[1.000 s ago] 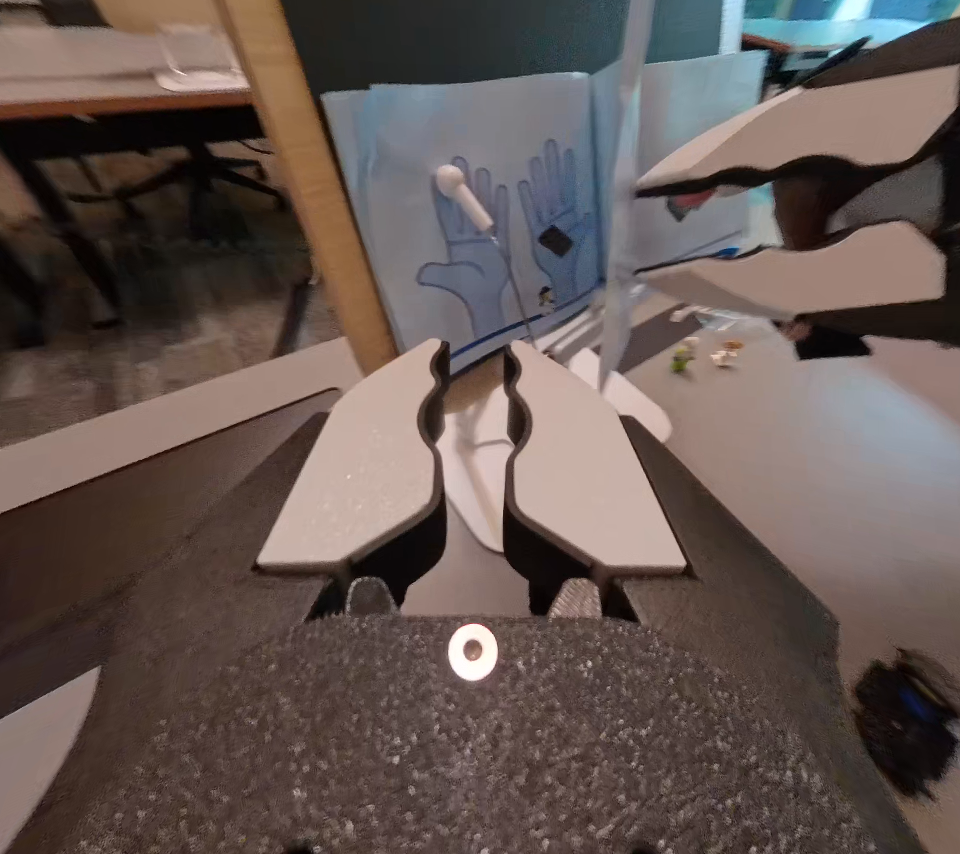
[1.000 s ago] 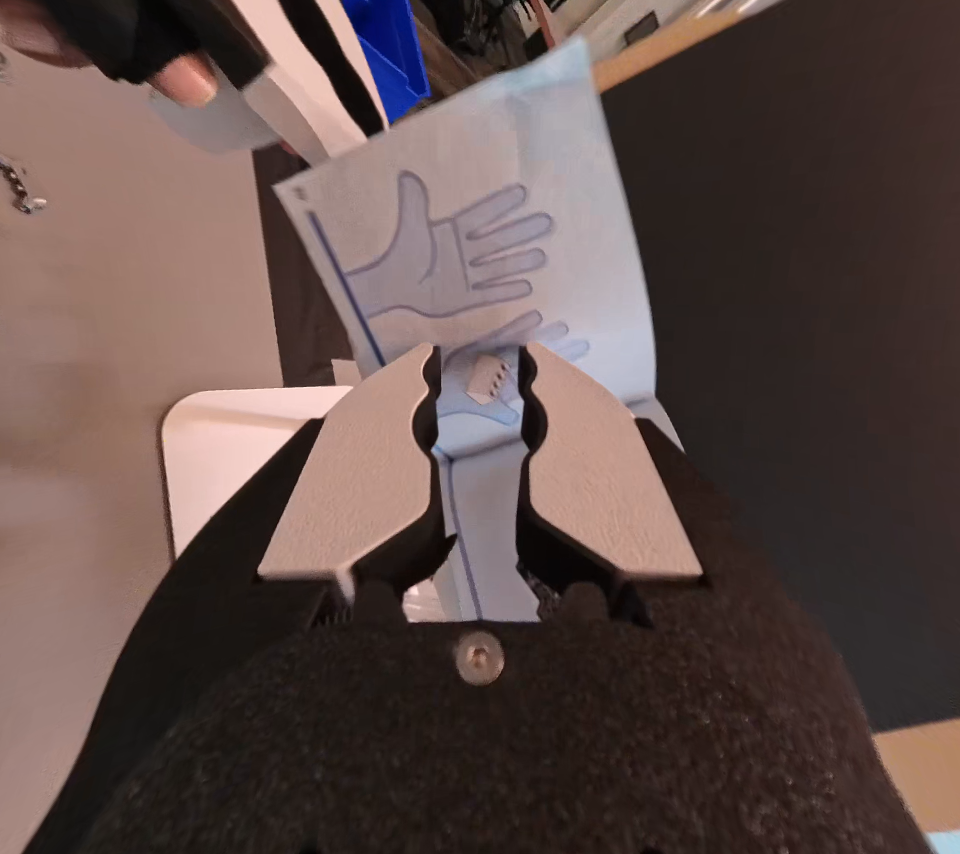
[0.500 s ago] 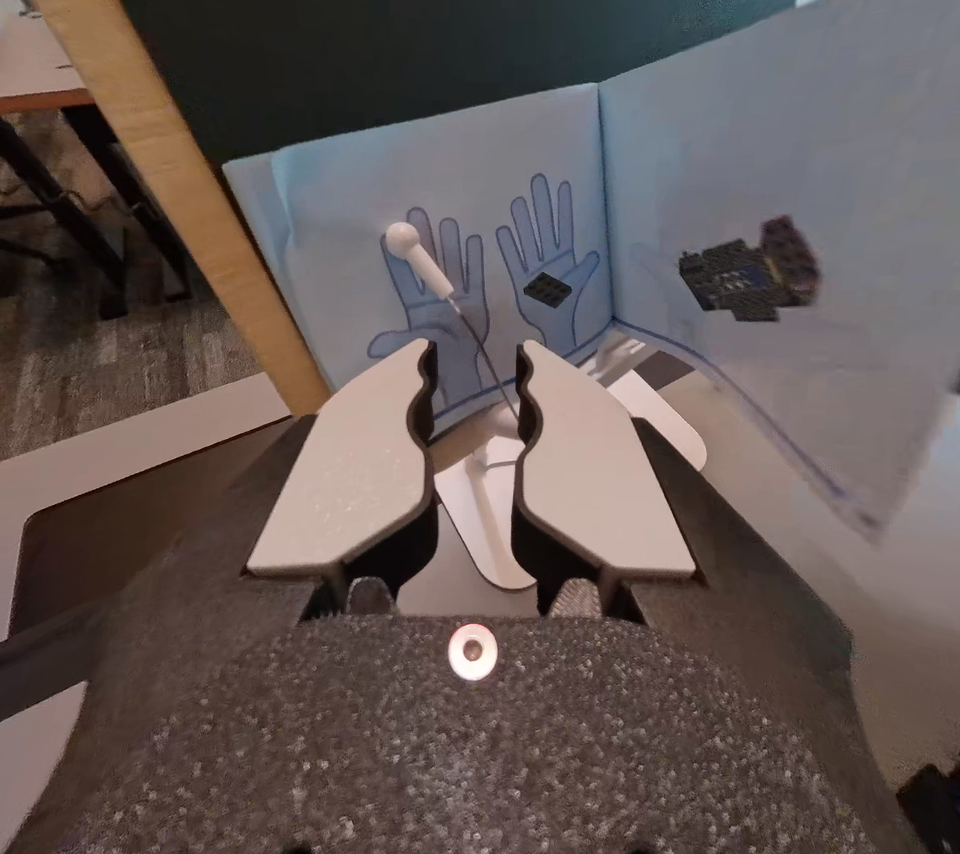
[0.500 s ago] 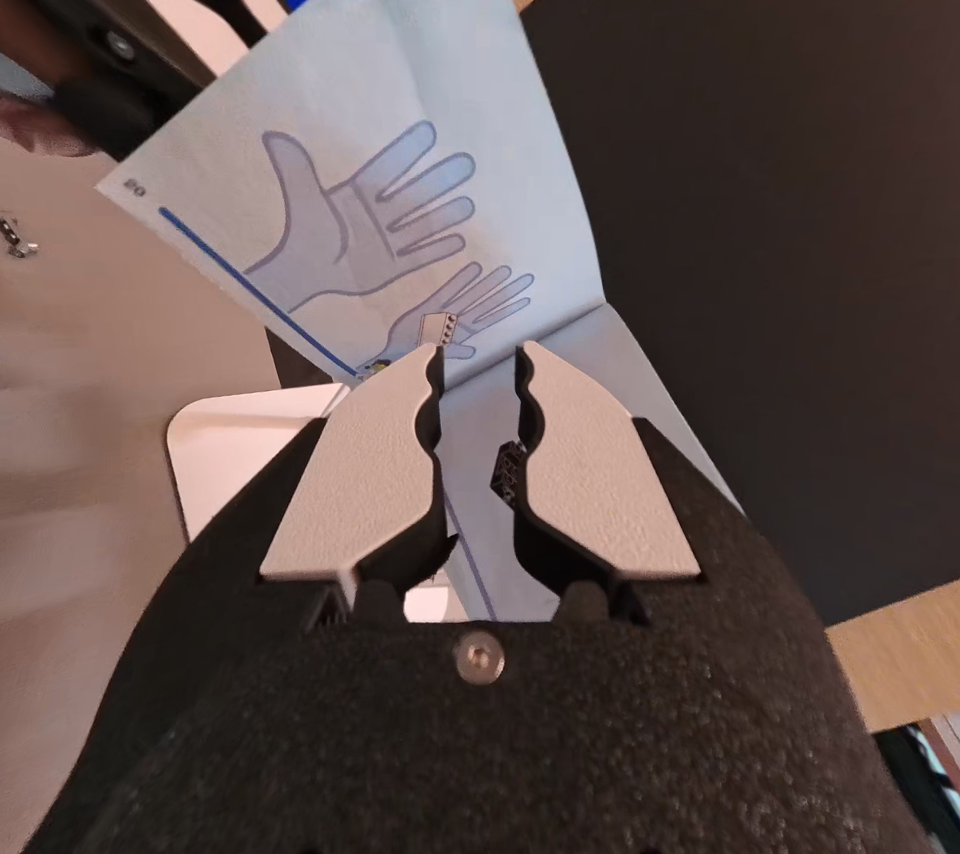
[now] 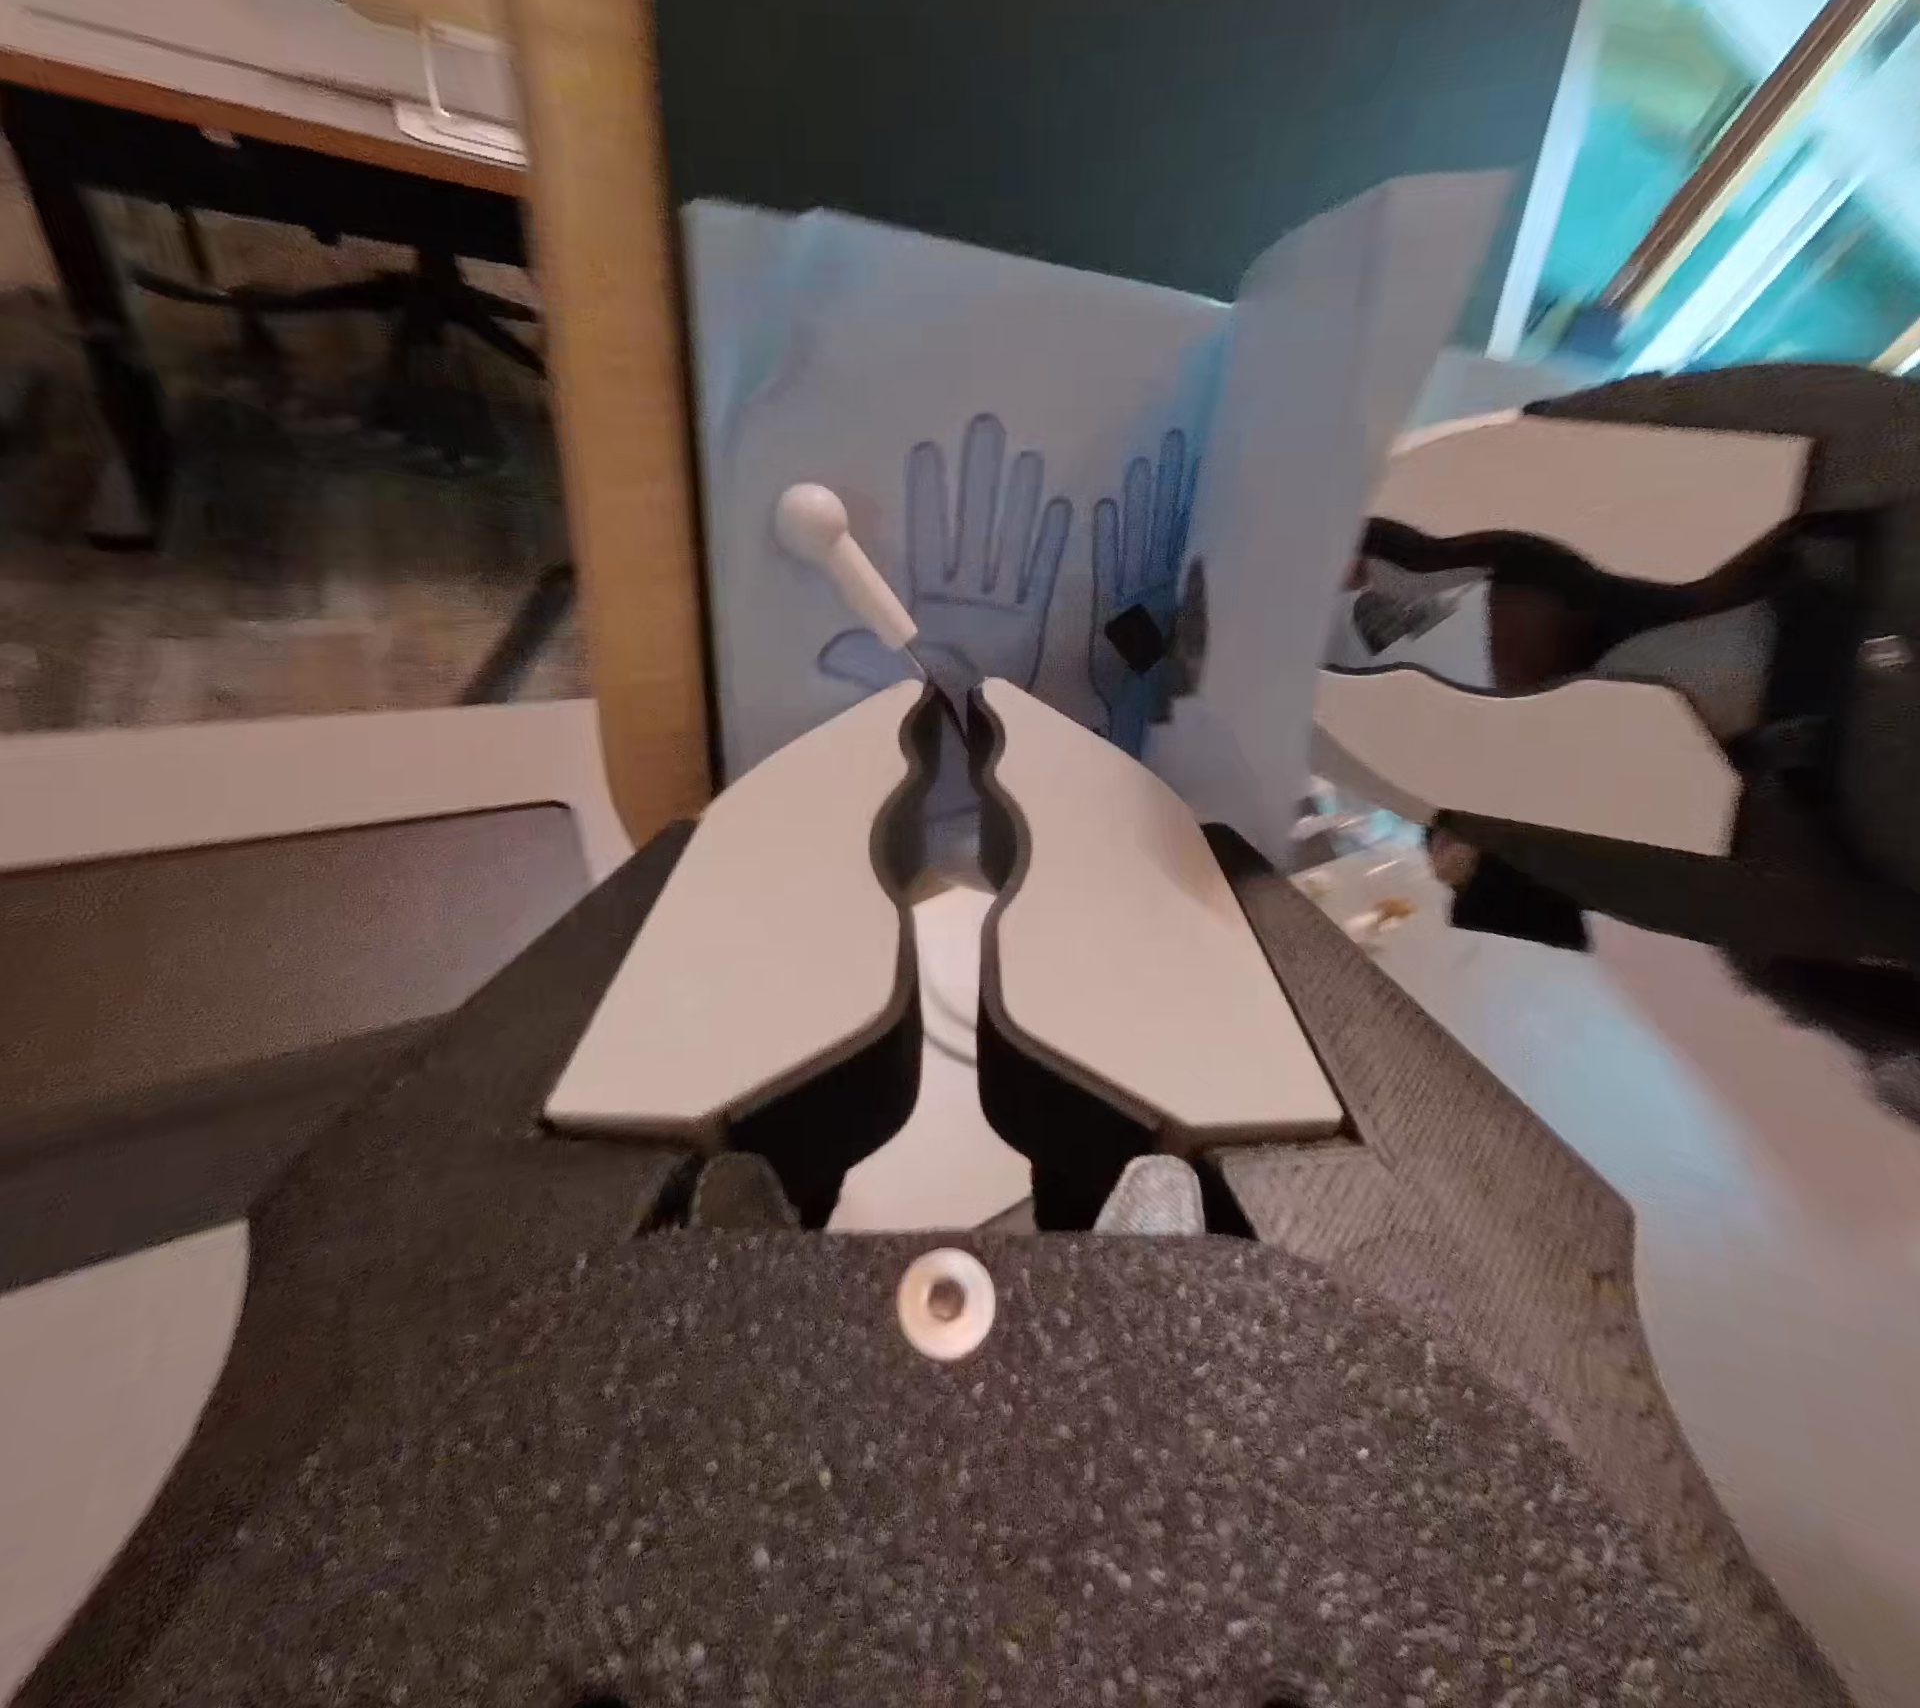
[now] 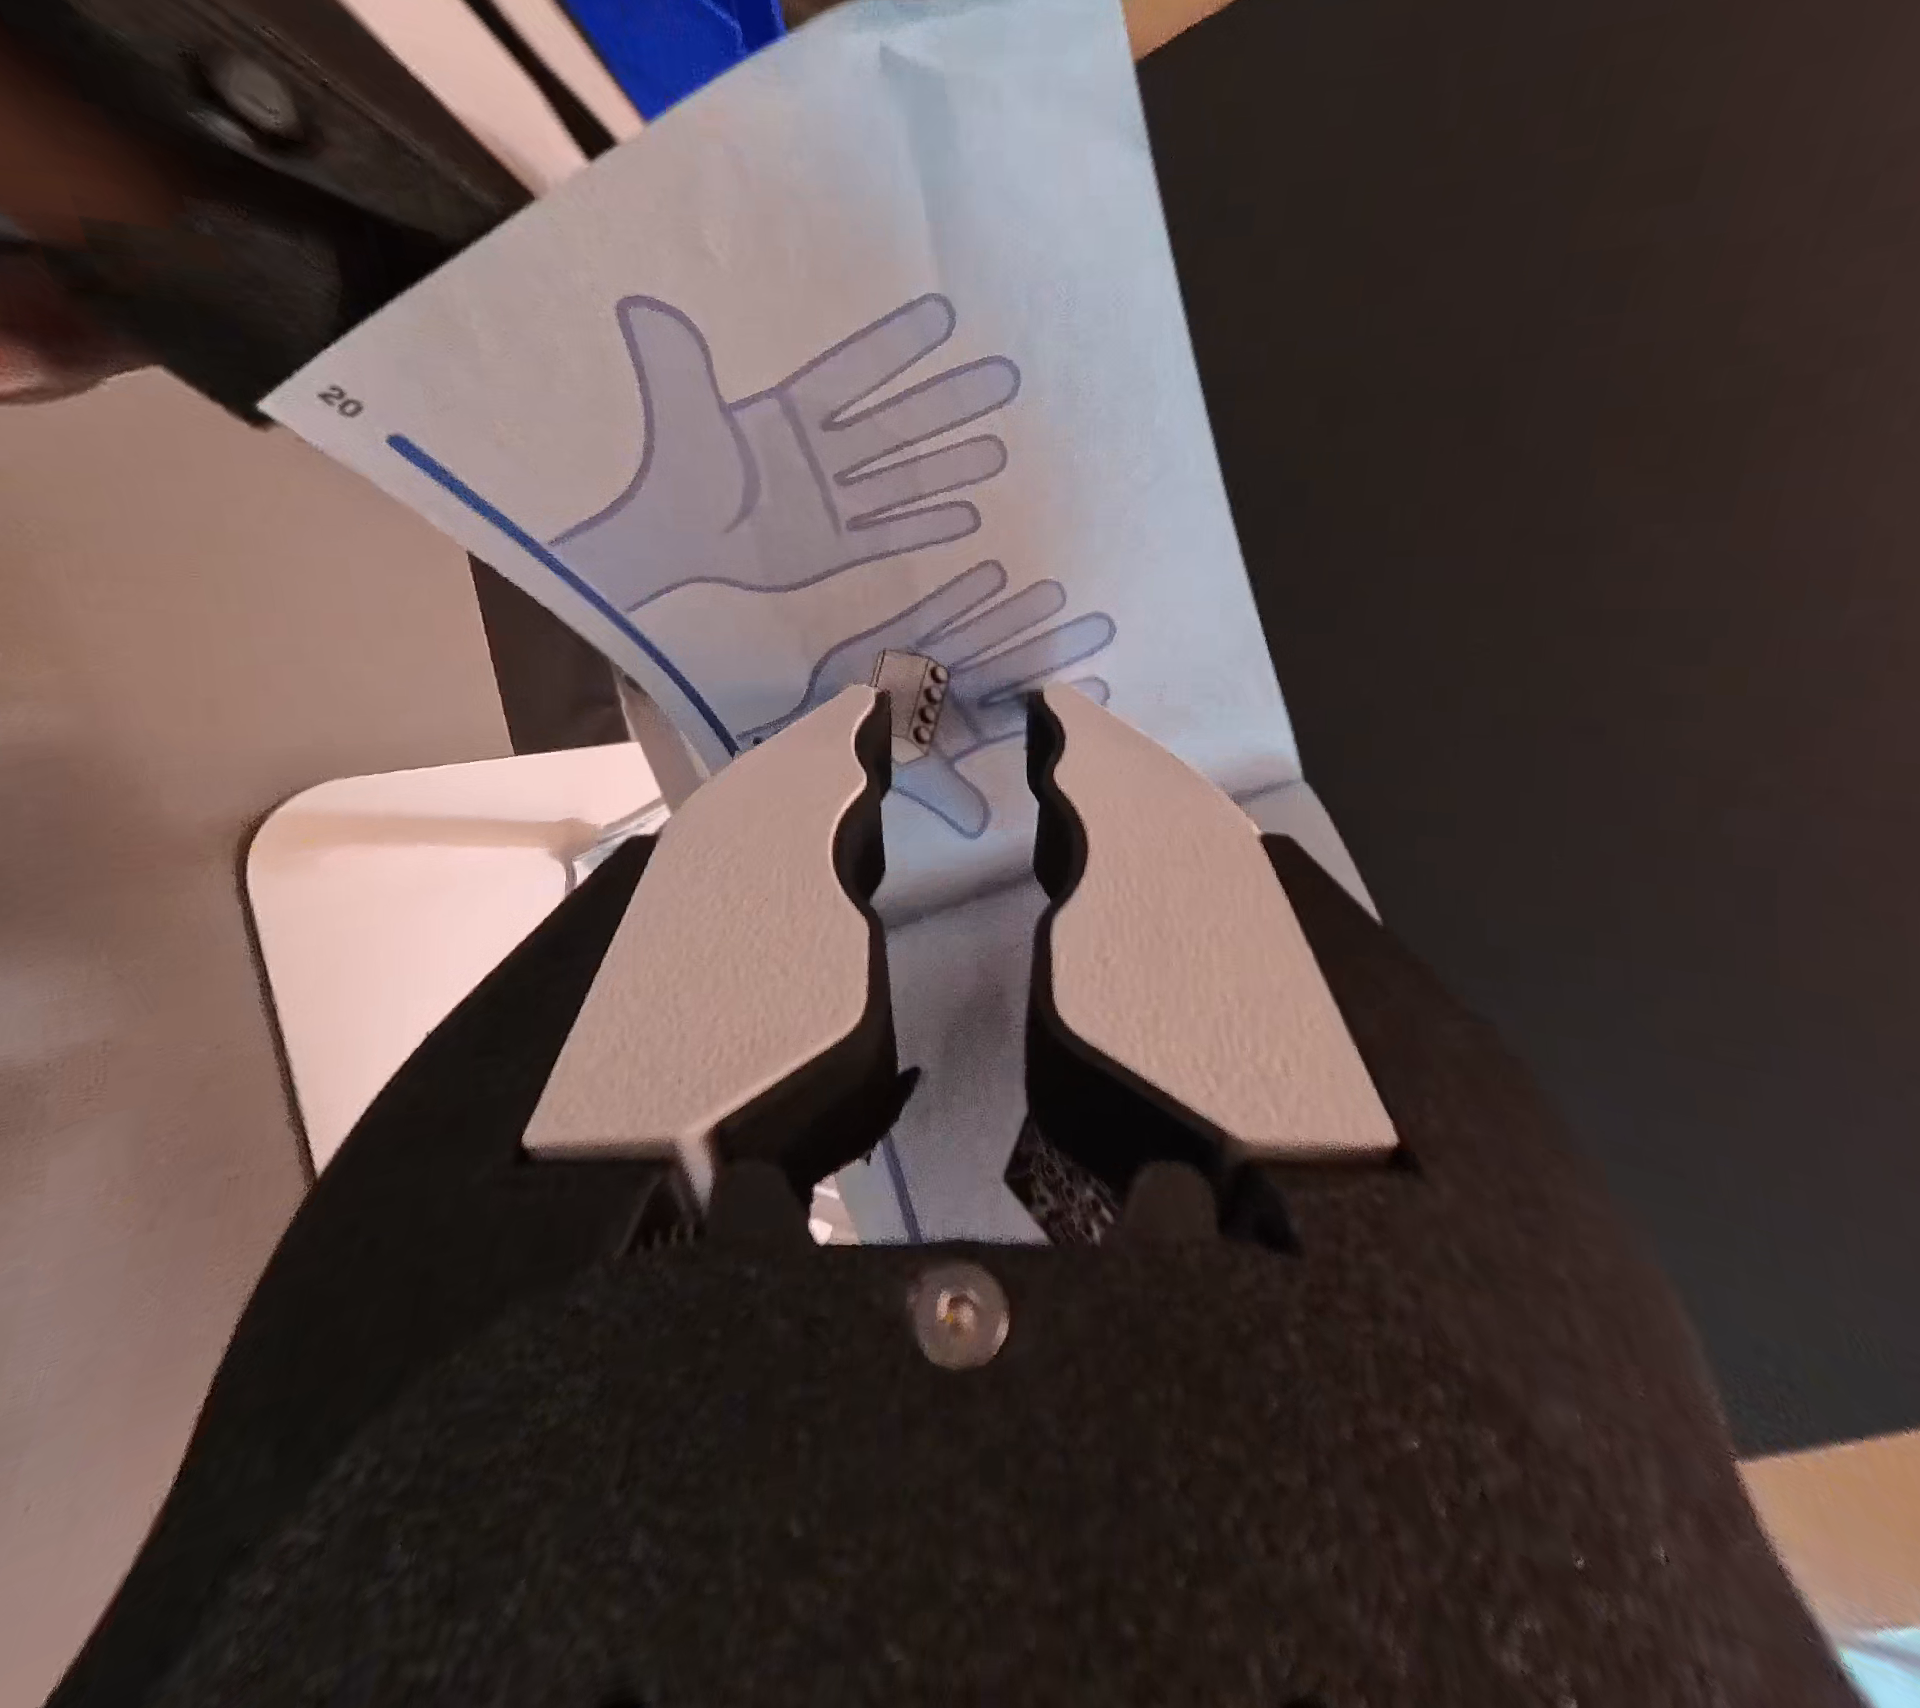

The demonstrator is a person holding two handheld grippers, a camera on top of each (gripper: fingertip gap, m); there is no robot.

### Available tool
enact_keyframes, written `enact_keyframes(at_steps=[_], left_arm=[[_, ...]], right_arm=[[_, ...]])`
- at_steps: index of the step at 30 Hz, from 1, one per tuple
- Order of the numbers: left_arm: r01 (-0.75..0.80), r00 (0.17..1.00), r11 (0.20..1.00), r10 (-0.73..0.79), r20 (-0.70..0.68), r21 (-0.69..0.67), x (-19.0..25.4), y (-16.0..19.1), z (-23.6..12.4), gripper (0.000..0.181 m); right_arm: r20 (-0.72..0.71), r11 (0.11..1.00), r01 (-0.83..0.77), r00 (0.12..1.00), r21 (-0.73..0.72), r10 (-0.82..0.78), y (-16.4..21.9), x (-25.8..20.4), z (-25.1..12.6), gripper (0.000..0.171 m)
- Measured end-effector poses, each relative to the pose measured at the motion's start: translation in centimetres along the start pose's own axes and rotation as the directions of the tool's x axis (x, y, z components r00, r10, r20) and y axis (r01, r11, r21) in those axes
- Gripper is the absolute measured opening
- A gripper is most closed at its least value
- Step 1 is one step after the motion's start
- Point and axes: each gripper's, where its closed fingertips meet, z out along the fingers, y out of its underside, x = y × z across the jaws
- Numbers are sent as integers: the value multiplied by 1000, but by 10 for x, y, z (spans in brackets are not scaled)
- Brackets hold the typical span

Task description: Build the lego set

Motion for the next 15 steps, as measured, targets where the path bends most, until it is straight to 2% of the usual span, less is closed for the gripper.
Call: enact_keyframes(at_steps=[4,9,12,15], left_arm=[[311,941,948,-298,-163,63,-11,12,-12,4],[584,782,805,-522,-340,105,-14,22,-20,2],[647,732,750,-558,-391,142,-14,24,-22,1],[572,798,795,-485,-357,199,-10,19,-24,1]], right_arm=[[-16,999,-24,1000,-48,24,5,3,11,23],[-60,995,2,998,-99,-8,6,4,18,21],[-68,993,11,998,-121,-19,6,4,18,21],[-61,990,2,998,-141,-11,5,4,18,20]])
